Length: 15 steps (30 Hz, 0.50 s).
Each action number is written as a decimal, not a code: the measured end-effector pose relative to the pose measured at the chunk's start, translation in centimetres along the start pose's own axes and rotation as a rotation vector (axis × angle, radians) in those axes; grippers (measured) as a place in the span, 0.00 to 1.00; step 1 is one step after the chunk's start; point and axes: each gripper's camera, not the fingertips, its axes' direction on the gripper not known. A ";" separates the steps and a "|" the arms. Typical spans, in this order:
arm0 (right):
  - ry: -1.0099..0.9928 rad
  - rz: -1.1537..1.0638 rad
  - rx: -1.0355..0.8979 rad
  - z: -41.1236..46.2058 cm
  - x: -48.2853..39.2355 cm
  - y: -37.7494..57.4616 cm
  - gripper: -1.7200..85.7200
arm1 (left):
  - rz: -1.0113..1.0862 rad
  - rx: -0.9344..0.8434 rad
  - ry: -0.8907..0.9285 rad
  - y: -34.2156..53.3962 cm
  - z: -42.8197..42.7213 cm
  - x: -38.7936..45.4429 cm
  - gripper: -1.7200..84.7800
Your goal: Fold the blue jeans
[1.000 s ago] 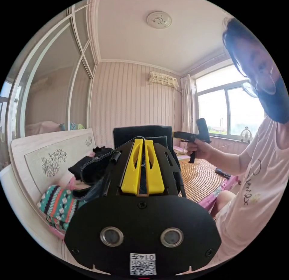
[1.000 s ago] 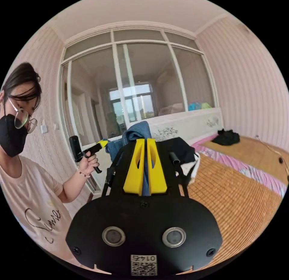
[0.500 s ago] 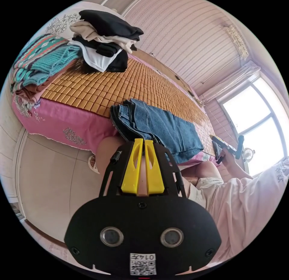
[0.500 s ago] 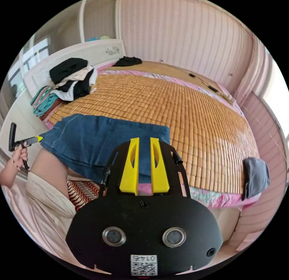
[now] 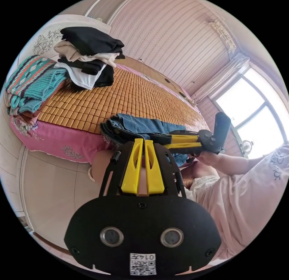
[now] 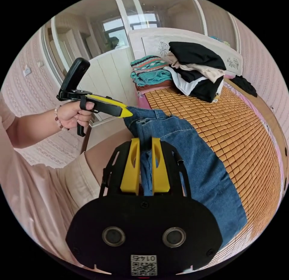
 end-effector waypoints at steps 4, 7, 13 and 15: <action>0.097 0.198 0.080 -6.4 5.0 5.2 0.04 | -0.014 -0.035 -0.054 -1.4 0.7 -0.8 0.01; 0.174 0.354 0.155 -11.3 8.8 10.3 0.04 | -0.045 -0.003 -0.008 -2.3 0.7 -1.4 0.01; 0.254 0.671 0.540 -27.0 16.4 17.5 0.03 | 0.063 0.085 0.047 -10.4 1.1 1.1 0.01; 0.315 0.699 0.695 -32.9 17.3 18.8 0.03 | 0.150 0.159 0.047 -14.2 0.1 3.1 0.01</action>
